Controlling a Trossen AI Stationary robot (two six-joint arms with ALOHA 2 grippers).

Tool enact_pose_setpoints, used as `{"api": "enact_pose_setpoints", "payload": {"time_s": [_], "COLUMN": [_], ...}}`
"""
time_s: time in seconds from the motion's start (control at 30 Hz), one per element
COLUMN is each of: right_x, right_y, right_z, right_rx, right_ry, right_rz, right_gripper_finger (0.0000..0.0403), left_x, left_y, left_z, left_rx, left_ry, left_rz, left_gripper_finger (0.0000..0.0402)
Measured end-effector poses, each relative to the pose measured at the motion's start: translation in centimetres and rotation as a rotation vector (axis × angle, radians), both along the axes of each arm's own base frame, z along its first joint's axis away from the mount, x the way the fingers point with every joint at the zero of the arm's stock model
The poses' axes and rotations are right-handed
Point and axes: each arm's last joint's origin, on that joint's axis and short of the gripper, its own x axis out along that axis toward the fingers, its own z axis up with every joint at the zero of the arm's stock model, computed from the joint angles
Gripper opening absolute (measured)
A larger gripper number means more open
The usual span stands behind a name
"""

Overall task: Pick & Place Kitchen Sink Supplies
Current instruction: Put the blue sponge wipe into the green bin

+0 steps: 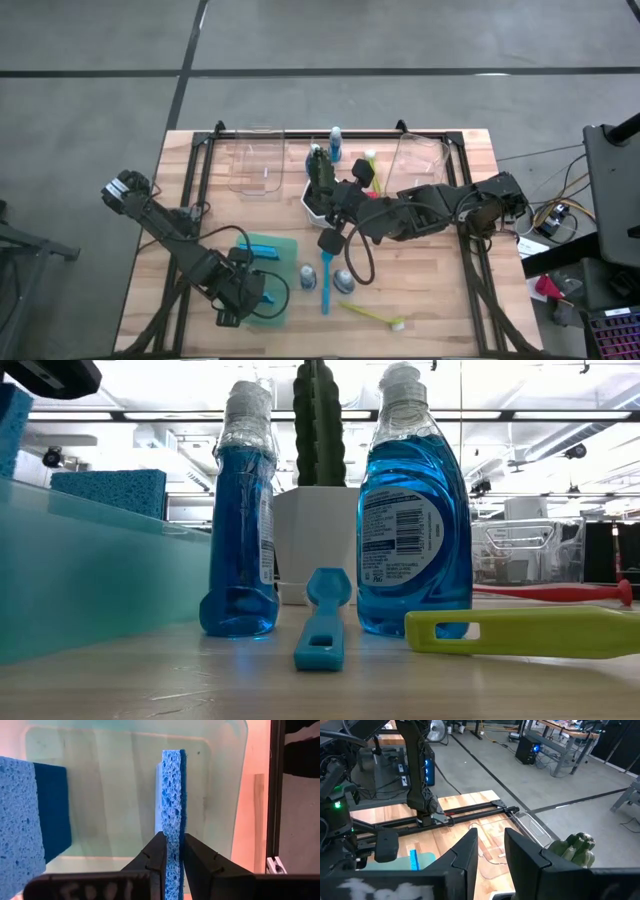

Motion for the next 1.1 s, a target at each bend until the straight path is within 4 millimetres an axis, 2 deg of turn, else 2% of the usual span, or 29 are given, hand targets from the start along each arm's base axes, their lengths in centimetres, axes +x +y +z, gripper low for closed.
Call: {"api": "enact_pose_setpoints", "payload": {"time_s": [0.2,0.6,1.1], "right_x": [0.00,0.00,0.01], "right_y": [-0.01,0.00,0.01], "right_z": [0.00,0.00,0.00], "right_rx": [0.000,0.005,0.008], "right_ry": [0.000,-0.003,-0.004], "right_rz": [0.000,-0.001,0.000], "right_gripper_finger": [0.0087,0.0105,0.0089], "left_x": [0.03,0.10,0.10], "left_y": [0.02,-0.01,-0.09], "left_z": [0.00,-0.02,-0.04], "left_rx": [0.008,0.010,0.010], "left_ry": [-0.007,-0.016,-0.022], "left_rz": [0.009,0.015,0.009], "left_gripper_finger": [0.0051,0.0051,0.0051]}}
